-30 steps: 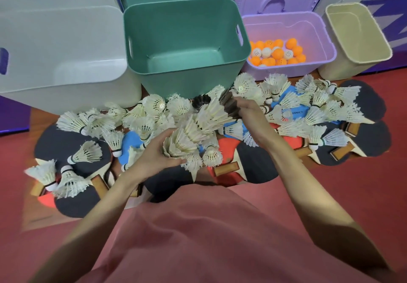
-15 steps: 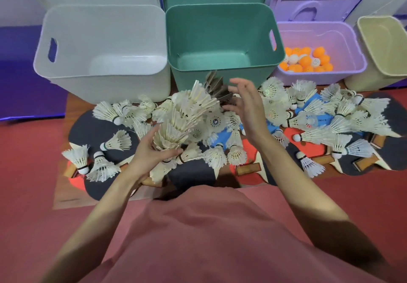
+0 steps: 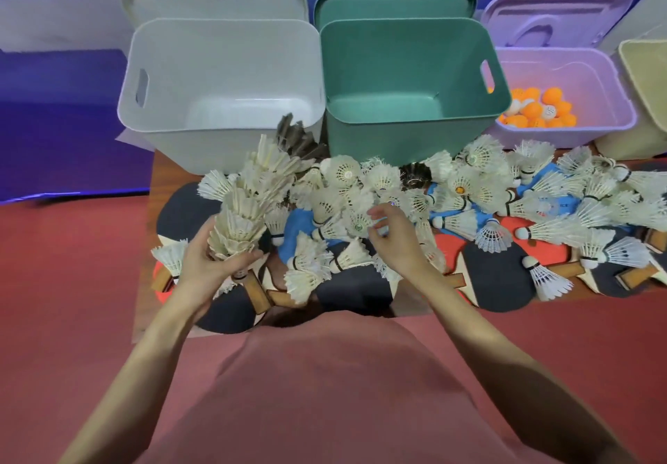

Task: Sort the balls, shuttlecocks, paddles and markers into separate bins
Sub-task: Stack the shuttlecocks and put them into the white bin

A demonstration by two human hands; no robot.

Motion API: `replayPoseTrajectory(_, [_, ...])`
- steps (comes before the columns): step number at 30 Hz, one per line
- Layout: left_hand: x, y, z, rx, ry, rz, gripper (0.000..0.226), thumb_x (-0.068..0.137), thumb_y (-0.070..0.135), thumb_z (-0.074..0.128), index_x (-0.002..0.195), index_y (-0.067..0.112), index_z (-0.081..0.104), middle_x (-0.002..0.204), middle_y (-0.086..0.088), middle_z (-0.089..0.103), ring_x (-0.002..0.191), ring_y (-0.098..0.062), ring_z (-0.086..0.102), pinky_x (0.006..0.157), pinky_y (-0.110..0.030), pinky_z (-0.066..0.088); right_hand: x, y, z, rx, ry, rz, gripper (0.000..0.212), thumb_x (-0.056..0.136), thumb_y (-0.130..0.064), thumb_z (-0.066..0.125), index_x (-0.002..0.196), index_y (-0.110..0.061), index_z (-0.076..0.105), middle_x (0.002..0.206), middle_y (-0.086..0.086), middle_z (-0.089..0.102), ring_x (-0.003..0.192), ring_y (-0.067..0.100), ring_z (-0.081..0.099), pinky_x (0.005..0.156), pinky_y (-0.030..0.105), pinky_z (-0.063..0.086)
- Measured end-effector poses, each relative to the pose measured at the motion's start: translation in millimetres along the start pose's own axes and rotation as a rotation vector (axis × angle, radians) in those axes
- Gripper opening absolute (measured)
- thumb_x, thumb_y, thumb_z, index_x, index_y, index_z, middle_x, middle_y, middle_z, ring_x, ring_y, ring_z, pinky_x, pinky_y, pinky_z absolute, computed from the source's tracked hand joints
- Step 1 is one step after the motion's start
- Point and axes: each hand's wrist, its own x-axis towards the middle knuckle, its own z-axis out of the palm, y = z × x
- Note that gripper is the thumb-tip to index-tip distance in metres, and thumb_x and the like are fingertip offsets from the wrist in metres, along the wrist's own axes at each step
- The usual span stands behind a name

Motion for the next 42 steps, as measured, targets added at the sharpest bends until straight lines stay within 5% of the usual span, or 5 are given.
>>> replayPoseTrajectory(6, [-4.2,1.4,-37.4,-0.027,0.049,0.008,0.058,0.063,-0.006,0.079,0.108,0.026,0.062,0.113,-0.016,0.066,0.102,-0.026,0.064,0.086,-0.035,0.053,54.5,-51.9,40.5,-0.198,-0.038,-0.249,0.036,0.091,-0.007,0.049,0.127,-0.004,0.052,0.118,0.015,0.059,0.109,0.025,0.053,0.094,0.036,0.042])
replayPoseTrajectory(22, [-0.3,4.9,-99.6,-0.075,0.119,0.037,0.063,0.056,-0.001,0.08,0.113,0.015,0.058,0.1,0.0,0.069,0.094,-0.017,0.064,0.084,-0.027,0.054,124.9,-98.6,78.2,-0.742,-0.049,-0.025,0.011,0.081,-0.003,0.051,0.081,-0.005,0.062,0.074,0.009,0.056,0.074,0.032,0.059,0.06,0.029,0.041])
replayPoseTrajectory(33, [19.7,5.4,-107.3,-0.056,0.04,0.026,0.066,0.056,0.001,0.08,0.116,0.021,0.059,0.104,0.003,0.071,0.099,-0.015,0.065,0.089,-0.027,0.052,53.1,-66.9,67.8,-0.005,0.333,-0.118,0.029,0.088,-0.016,0.063,0.075,0.01,0.067,0.062,0.023,0.064,0.051,0.019,0.053,0.052,0.033,0.042])
replayPoseTrajectory(38, [23.9,2.1,-100.9,0.012,-0.004,0.025,0.065,0.059,-0.002,0.084,0.115,0.019,0.059,0.098,0.005,0.071,0.092,-0.016,0.065,0.081,-0.028,0.053,46.0,-73.1,67.1,0.343,0.311,0.189,0.019,0.085,0.006,0.056,0.096,0.002,0.072,0.087,0.01,0.07,0.076,0.018,0.065,0.071,0.028,0.055])
replayPoseTrajectory(42, [24.7,-2.3,-100.6,0.018,-0.012,0.01,0.062,0.067,-0.009,0.078,0.113,0.027,0.058,0.092,0.009,0.072,0.084,-0.017,0.061,0.068,-0.034,0.049,44.0,-90.4,37.3,0.533,0.173,0.278,0.027,0.086,0.013,0.046,0.1,0.006,0.068,0.088,0.014,0.069,0.059,0.011,0.063,0.053,0.021,0.054])
